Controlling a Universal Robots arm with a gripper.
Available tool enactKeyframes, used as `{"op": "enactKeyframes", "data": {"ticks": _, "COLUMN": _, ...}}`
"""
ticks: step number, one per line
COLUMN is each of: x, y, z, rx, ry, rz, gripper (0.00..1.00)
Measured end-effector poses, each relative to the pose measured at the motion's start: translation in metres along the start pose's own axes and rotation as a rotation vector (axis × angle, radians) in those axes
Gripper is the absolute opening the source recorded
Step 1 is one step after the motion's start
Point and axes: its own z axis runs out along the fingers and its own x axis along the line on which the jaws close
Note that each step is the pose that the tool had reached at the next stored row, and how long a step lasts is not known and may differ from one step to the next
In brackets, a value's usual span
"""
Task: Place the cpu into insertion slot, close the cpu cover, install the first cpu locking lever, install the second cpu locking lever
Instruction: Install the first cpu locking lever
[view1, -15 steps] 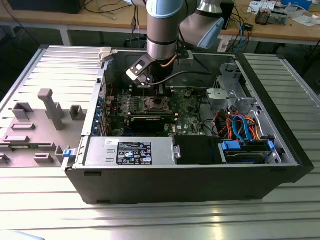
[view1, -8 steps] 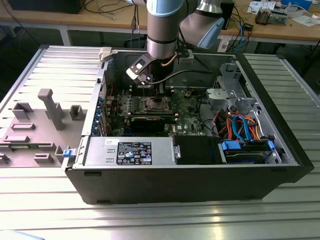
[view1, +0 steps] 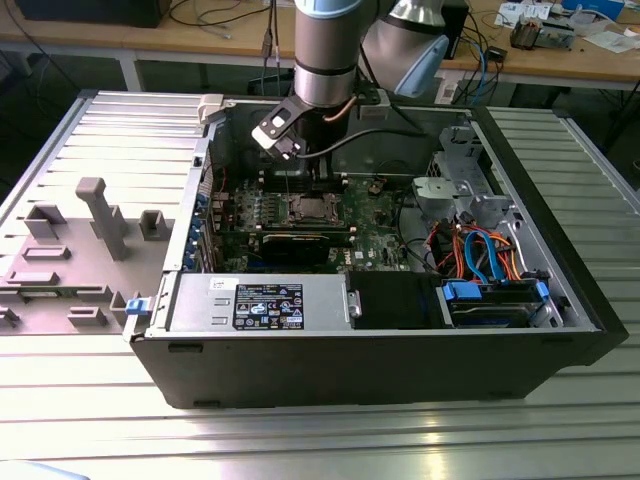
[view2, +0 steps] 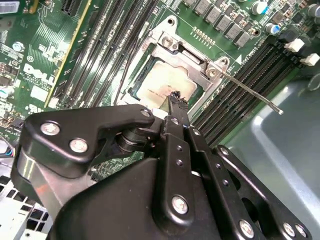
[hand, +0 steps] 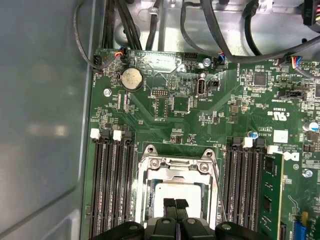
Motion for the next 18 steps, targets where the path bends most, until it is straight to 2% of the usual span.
{"op": "enactKeyframes", "data": {"ticks": 10, "x": 0.0003, "y": 0.0001, "z": -0.0186, "rx": 0.0039, "ry": 0.0003, "rz": 0.000, "gripper": 0.11}}
{"op": "enactKeyframes", "data": {"ticks": 16, "x": 0.0003, "y": 0.0002, "z": -0.0205, "rx": 0.0040, "ry": 0.0003, "rz": -0.003, "gripper": 0.11}}
{"op": "enactKeyframes", "data": {"ticks": 18, "x": 0.0003, "y": 0.0001, "z": -0.0205, "rx": 0.0044, "ry": 0.0004, "rz": -0.028, "gripper": 0.11}}
